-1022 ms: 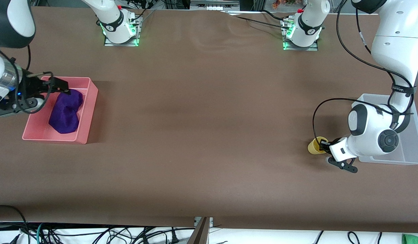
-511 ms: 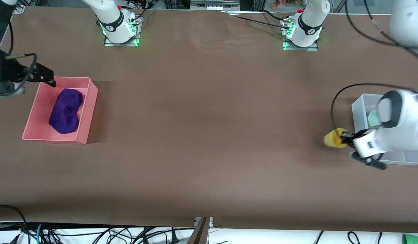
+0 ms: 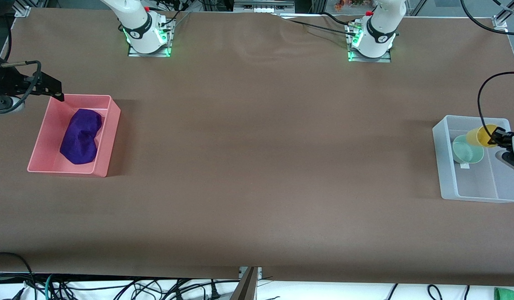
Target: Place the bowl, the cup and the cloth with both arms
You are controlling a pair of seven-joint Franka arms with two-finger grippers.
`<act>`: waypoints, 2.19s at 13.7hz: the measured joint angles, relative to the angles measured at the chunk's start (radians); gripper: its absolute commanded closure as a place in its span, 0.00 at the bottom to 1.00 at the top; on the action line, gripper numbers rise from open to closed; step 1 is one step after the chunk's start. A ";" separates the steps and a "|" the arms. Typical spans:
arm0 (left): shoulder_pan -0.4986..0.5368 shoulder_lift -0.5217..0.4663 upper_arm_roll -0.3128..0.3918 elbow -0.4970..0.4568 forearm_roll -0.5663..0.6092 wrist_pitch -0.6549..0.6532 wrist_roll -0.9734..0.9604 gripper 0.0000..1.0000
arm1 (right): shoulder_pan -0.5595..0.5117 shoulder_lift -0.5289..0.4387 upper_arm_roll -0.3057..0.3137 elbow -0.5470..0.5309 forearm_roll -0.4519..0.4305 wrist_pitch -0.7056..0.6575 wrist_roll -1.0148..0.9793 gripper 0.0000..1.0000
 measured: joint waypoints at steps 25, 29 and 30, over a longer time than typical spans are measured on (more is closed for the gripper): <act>-0.113 -0.270 -0.387 0.077 -0.184 -0.149 -0.715 0.00 | -0.002 0.010 0.002 0.001 0.003 -0.001 0.014 0.00; -0.414 -0.360 -0.001 0.029 -0.322 -0.091 -0.767 0.00 | -0.003 0.010 0.002 0.001 0.003 -0.001 0.014 0.00; -0.465 -0.385 0.065 -0.020 -0.330 -0.047 -0.771 0.00 | -0.003 0.010 0.002 0.001 0.003 -0.001 0.014 0.00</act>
